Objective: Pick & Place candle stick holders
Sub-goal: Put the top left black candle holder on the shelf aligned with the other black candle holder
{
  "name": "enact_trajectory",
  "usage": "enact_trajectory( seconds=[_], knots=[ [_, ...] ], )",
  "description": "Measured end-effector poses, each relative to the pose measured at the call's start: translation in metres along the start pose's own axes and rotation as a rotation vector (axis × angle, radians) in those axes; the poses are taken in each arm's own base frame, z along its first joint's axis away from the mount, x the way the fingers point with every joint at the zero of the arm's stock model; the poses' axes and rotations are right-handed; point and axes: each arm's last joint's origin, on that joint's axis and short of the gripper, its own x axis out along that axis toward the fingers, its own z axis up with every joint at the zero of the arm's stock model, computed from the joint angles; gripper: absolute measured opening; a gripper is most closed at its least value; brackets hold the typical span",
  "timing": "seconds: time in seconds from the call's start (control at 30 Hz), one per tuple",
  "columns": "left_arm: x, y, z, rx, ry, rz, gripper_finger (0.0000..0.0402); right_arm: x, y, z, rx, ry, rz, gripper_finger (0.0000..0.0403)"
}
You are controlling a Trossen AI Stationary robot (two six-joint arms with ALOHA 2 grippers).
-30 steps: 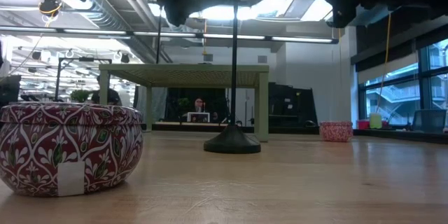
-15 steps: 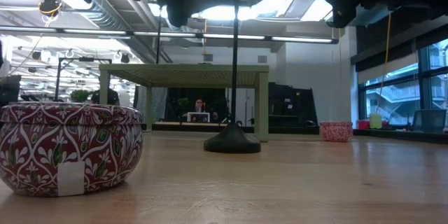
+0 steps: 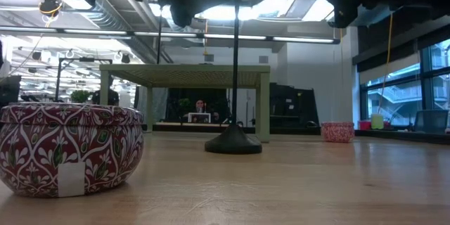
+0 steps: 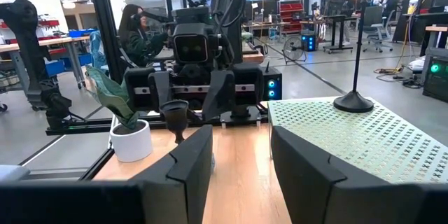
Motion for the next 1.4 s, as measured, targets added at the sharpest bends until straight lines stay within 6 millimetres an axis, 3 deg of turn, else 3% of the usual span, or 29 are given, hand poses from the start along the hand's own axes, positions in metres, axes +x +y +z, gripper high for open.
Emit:
enact_trajectory(
  seconds=[0.6, 1.13, 1.4],
  knots=[
    [0.0008, 0.0039, 0.0003, 0.008, -0.002, 0.021, 0.0228, 0.0, 0.0, 0.0, 0.0, 0.0, 0.0, 0.0151],
    [0.0008, 0.0034, 0.0016, 0.025, -0.014, 0.003, 0.0129, 0.0, -0.0001, -0.0005, -0.003, 0.006, -0.001, 0.0151],
    [0.002, 0.0022, 0.0065, 0.04, -0.04, -0.001, 0.0104, 0.0, 0.0, -0.0005, -0.003, 0.005, 0.0, 0.0152]
  ],
)
